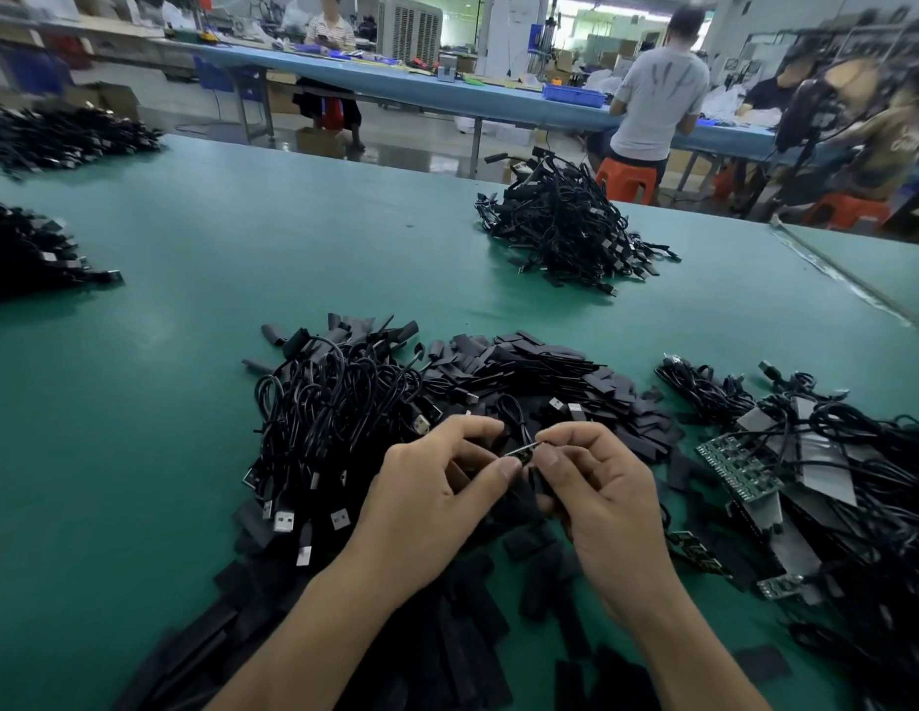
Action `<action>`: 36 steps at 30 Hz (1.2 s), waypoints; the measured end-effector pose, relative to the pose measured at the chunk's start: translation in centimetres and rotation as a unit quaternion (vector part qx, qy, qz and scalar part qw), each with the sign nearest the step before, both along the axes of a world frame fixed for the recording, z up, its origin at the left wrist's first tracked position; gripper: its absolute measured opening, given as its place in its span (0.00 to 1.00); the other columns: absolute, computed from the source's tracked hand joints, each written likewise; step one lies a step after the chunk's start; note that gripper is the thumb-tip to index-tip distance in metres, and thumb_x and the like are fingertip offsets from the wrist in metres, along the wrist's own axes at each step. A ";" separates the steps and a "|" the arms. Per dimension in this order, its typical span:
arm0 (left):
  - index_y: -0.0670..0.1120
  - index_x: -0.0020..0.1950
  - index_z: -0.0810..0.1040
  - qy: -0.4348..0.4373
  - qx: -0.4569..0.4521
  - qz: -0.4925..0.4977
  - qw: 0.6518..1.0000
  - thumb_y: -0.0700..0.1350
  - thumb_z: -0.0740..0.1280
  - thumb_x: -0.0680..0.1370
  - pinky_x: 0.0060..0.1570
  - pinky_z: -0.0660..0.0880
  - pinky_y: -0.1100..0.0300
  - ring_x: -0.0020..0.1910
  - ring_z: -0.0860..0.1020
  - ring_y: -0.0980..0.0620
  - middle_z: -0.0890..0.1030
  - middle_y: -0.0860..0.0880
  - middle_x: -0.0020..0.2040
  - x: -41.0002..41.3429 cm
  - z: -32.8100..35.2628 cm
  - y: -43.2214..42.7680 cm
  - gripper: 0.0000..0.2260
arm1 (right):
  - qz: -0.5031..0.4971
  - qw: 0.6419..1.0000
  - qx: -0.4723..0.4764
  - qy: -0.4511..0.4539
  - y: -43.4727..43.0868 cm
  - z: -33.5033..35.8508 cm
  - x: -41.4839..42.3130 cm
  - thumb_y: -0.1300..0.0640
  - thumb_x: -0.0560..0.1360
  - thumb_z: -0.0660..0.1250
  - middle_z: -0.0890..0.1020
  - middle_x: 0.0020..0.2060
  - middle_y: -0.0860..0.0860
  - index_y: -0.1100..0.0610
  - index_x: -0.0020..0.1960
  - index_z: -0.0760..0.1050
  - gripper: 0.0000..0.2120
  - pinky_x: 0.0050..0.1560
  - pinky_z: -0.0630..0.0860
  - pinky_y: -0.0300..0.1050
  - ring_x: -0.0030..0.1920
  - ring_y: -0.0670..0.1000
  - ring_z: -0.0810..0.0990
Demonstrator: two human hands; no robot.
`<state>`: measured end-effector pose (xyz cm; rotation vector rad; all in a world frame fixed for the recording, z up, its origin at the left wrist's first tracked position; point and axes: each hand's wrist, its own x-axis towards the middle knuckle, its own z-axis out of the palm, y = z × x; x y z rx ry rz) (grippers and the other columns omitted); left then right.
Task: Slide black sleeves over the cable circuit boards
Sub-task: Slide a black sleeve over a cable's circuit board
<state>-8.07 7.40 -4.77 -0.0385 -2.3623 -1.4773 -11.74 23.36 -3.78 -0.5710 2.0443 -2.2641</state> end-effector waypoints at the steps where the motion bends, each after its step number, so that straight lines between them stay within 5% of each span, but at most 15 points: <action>1: 0.60 0.57 0.81 -0.007 -0.003 -0.014 1.000 0.60 0.67 0.74 0.41 0.80 0.56 0.37 0.81 0.60 0.84 0.62 0.43 0.0 0.0 0.0 0.13 | 0.002 1.000 -0.005 -0.006 0.0 0.0 0.0 0.55 0.71 0.69 0.81 0.32 0.49 0.47 0.43 0.81 0.05 0.34 0.76 0.35 0.33 0.44 0.78; 7: 0.55 0.55 0.82 0.008 -0.055 -0.061 0.997 0.50 0.65 0.79 0.49 0.79 0.56 0.49 0.81 0.60 0.83 0.61 0.48 0.1 0.1 0.2 0.09 | 0.002 0.998 -0.040 -0.040 -0.1 0.0 0.0 0.58 0.72 0.69 0.78 0.29 0.52 0.50 0.42 0.80 0.04 0.24 0.67 0.35 0.22 0.46 0.68; 10: 0.56 0.52 0.79 -0.002 -0.056 -0.040 0.998 0.51 0.61 0.80 0.42 0.76 0.60 0.42 0.79 0.61 0.80 0.63 0.43 0.0 0.1 0.1 0.08 | -0.006 0.996 -0.070 -0.060 -0.1 -0.1 -0.1 0.56 0.70 0.71 0.80 0.31 0.53 0.50 0.48 0.80 0.07 0.24 0.68 0.36 0.23 0.46 0.68; 16: 0.53 0.48 0.81 -0.031 0.004 -0.024 0.999 0.43 0.64 0.82 0.29 0.66 0.70 0.27 0.72 0.61 0.77 0.59 0.31 0.0 0.5 0.0 0.09 | -0.057 0.994 -0.072 -0.055 0.7 -0.1 -0.8 0.59 0.63 0.75 0.86 0.40 0.53 0.53 0.46 0.86 0.11 0.41 0.77 0.35 0.40 0.47 0.82; 21: 0.55 0.50 0.83 -0.044 0.038 -0.013 0.998 0.44 0.65 0.81 0.34 0.75 0.63 0.34 0.79 0.57 0.83 0.53 0.37 0.0 0.7 0.0 0.08 | -0.079 0.995 0.056 0.003 0.8 -0.1 -0.6 0.66 0.68 0.76 0.87 0.42 0.50 0.52 0.48 0.85 0.12 0.44 0.79 0.36 0.42 0.47 0.86; 27: 0.57 0.49 0.82 -0.051 0.032 0.000 0.998 0.44 0.64 0.82 0.28 0.67 0.70 0.26 0.73 0.62 0.78 0.59 0.29 0.0 0.6 -0.1 0.09 | -0.099 0.990 0.094 0.023 0.7 -0.1 -0.5 0.64 0.72 0.75 0.84 0.33 0.52 0.48 0.47 0.85 0.11 0.35 0.78 0.40 0.29 0.48 0.78; 32: 0.58 0.46 0.82 -0.052 0.050 0.016 0.997 0.46 0.65 0.81 0.33 0.74 0.53 0.33 0.78 0.48 0.82 0.49 0.35 -0.1 0.6 -0.1 0.09 | -0.082 0.991 0.104 0.025 0.7 0.3 -0.3 0.58 0.65 0.79 0.87 0.40 0.46 0.50 0.49 0.84 0.13 0.42 0.78 0.33 0.40 0.43 0.85; 36: 0.58 0.46 0.83 -0.051 0.055 0.017 0.997 0.44 0.66 0.80 0.34 0.75 0.55 0.30 0.77 0.54 0.83 0.51 0.35 -0.1 0.8 -0.2 0.10 | -0.080 0.990 0.114 0.037 0.8 0.2 -0.3 0.52 0.62 0.77 0.87 0.41 0.45 0.49 0.48 0.84 0.14 0.45 0.79 0.34 0.43 0.44 0.85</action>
